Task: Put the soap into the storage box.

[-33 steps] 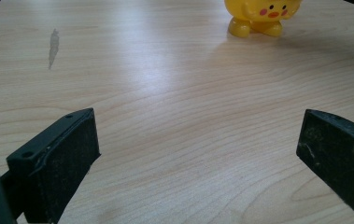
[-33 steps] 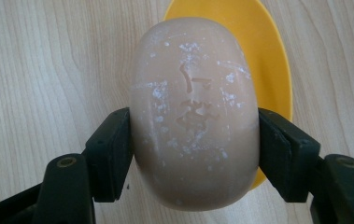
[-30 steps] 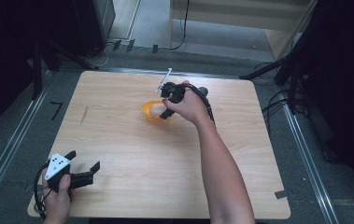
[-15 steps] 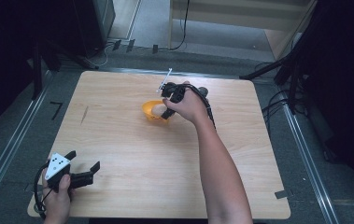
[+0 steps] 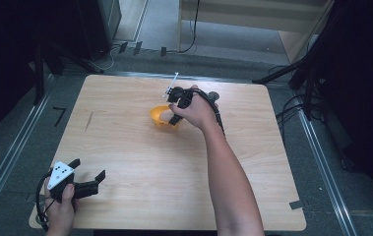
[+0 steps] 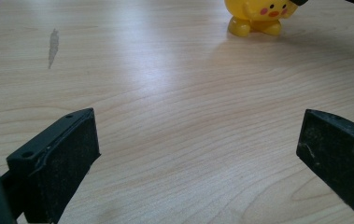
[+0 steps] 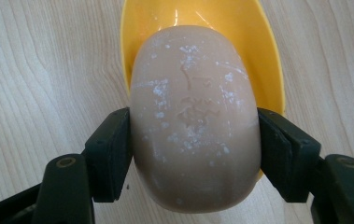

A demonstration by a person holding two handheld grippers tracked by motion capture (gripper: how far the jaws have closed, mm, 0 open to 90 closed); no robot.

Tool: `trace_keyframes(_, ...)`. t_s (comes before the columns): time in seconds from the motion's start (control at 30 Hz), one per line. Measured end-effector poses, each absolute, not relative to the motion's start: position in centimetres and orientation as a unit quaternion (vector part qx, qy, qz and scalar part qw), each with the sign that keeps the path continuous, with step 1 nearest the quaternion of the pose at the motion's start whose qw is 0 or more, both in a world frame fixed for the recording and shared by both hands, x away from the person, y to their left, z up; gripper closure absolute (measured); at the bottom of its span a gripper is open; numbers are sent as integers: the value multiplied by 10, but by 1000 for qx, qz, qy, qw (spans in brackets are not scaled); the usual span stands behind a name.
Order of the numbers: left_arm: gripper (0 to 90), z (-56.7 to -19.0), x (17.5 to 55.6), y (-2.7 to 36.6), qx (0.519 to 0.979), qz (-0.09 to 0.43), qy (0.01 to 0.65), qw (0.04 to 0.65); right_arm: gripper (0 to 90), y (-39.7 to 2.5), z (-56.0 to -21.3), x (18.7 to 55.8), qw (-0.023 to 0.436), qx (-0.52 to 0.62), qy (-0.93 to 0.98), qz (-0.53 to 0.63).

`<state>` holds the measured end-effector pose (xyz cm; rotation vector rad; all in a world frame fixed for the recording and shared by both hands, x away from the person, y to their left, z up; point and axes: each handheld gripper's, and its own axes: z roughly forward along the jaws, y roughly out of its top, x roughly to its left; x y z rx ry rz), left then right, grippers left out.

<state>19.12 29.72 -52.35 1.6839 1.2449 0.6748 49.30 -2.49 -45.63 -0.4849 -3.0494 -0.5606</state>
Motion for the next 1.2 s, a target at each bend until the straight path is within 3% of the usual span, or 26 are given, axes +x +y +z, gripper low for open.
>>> trace_keyframes(1.2, 0, -524, 191, 297, 683, 274, 504, 451, 303, -21, -460, 492, 6, -173, -971, -163)
